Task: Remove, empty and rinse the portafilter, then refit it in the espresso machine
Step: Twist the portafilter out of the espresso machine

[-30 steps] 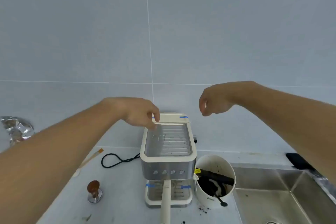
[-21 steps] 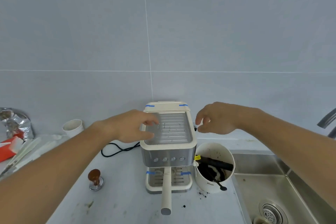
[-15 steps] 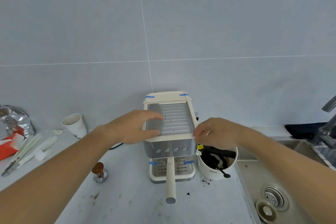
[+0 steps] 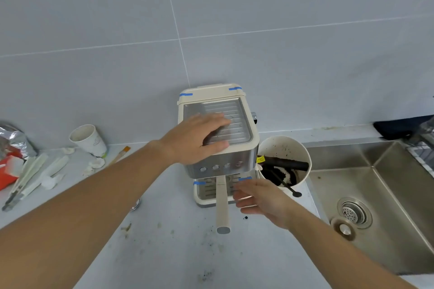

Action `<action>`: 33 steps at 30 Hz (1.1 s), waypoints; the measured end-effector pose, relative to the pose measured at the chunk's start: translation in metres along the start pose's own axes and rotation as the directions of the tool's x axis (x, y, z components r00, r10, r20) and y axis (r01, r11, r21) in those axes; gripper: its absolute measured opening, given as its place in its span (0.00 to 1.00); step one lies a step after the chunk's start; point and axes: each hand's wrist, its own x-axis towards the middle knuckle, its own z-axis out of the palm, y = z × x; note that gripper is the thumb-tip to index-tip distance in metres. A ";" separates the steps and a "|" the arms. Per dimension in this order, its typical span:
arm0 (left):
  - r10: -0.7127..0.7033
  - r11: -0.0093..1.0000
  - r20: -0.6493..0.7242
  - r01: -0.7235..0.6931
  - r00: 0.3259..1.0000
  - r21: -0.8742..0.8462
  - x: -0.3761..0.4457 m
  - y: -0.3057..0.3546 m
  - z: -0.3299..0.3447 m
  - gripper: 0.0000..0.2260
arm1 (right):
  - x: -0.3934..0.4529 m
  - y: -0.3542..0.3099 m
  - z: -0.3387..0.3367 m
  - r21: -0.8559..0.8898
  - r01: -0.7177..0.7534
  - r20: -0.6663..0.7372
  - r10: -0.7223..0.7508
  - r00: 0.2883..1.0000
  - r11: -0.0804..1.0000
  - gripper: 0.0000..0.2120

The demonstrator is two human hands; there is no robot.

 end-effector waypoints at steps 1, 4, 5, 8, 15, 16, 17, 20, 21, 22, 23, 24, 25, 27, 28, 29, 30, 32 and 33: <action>0.014 1.000 -0.002 -0.014 1.000 0.018 0.002 -0.001 0.003 0.28 | 0.005 0.006 0.007 0.014 -0.023 -0.006 0.023 1.000 1.000 0.11; 0.015 1.000 0.020 -0.015 1.000 0.026 0.006 -0.006 0.012 0.30 | 0.014 0.019 0.027 0.100 -0.073 0.003 0.073 0.997 0.992 0.13; 0.005 1.000 0.009 -0.005 1.000 0.008 0.007 -0.007 0.015 0.31 | 0.016 0.022 0.033 0.149 -0.089 0.009 0.089 0.996 0.985 0.13; -0.013 0.999 -0.074 0.010 0.997 -0.045 0.006 -0.007 0.016 0.30 | 0.022 0.025 0.045 0.305 -0.152 0.040 0.146 0.988 0.940 0.14; -0.039 0.998 -0.063 0.036 0.997 -0.048 0.009 -0.013 0.020 0.31 | 0.035 0.028 0.058 0.436 -0.163 0.119 0.123 0.985 0.885 0.10; -0.040 0.998 -0.060 0.037 0.997 -0.043 0.009 -0.013 0.020 0.32 | 0.037 0.029 0.059 0.439 -0.156 0.122 0.114 0.986 0.885 0.09; -0.043 0.998 -0.061 0.040 0.997 -0.043 0.010 -0.014 0.020 0.33 | 0.039 0.029 0.061 0.449 -0.153 0.121 0.110 0.987 0.880 0.07; -0.063 0.997 -0.050 0.061 0.997 -0.038 0.011 -0.015 0.022 0.35 | 0.045 0.032 0.067 0.463 -0.154 0.106 0.118 0.987 0.873 0.04; -0.069 0.997 -0.045 0.067 0.997 -0.031 0.011 -0.016 0.022 0.35 | 0.046 0.033 0.069 0.458 -0.152 0.100 0.119 0.988 0.876 0.03; -0.072 0.997 -0.043 0.071 0.996 -0.027 0.012 -0.017 0.023 0.35 | 0.046 0.034 0.071 0.456 -0.146 0.095 0.115 0.989 0.878 0.03; -0.075 0.997 -0.045 0.074 0.996 -0.027 0.012 -0.017 0.023 0.35 | 0.047 0.035 0.072 0.456 -0.135 0.091 0.106 0.990 0.880 0.03; -0.077 0.997 -0.048 0.076 0.996 -0.029 0.012 -0.017 0.023 0.36 | 0.048 0.035 0.073 0.455 -0.123 0.084 0.095 0.992 0.882 0.04; -0.081 0.996 -0.051 0.079 0.995 -0.035 0.012 -0.017 0.023 0.36 | 0.048 0.036 0.074 0.449 -0.110 0.074 0.086 0.994 0.887 0.04; -0.089 0.995 -0.051 0.086 0.995 -0.046 0.011 -0.016 0.023 0.37 | 0.049 0.037 0.076 0.424 -0.087 0.040 0.078 0.996 0.902 0.05; -0.093 0.995 -0.052 0.091 0.994 -0.047 0.011 -0.015 0.023 0.37 | 0.050 0.037 0.077 0.408 -0.079 0.020 0.078 0.997 0.909 0.05; -0.098 0.994 -0.055 0.096 0.994 -0.045 0.011 -0.015 0.024 0.37 | 0.050 0.037 0.078 0.392 -0.071 0.001 0.077 0.997 0.917 0.05; -0.103 0.994 -0.058 0.101 0.993 -0.045 0.011 -0.014 0.024 0.37 | 0.050 0.036 0.079 0.380 -0.065 -0.015 0.077 0.997 0.923 0.06; -0.111 0.993 -0.064 0.109 0.992 -0.048 0.011 -0.014 0.024 0.37 | 0.050 0.036 0.081 0.358 -0.058 -0.046 0.079 0.996 0.932 0.07; -0.113 0.993 -0.068 0.110 0.991 -0.046 0.011 -0.013 0.025 0.37 | 0.050 0.036 0.082 0.349 -0.055 -0.058 0.081 0.995 0.935 0.08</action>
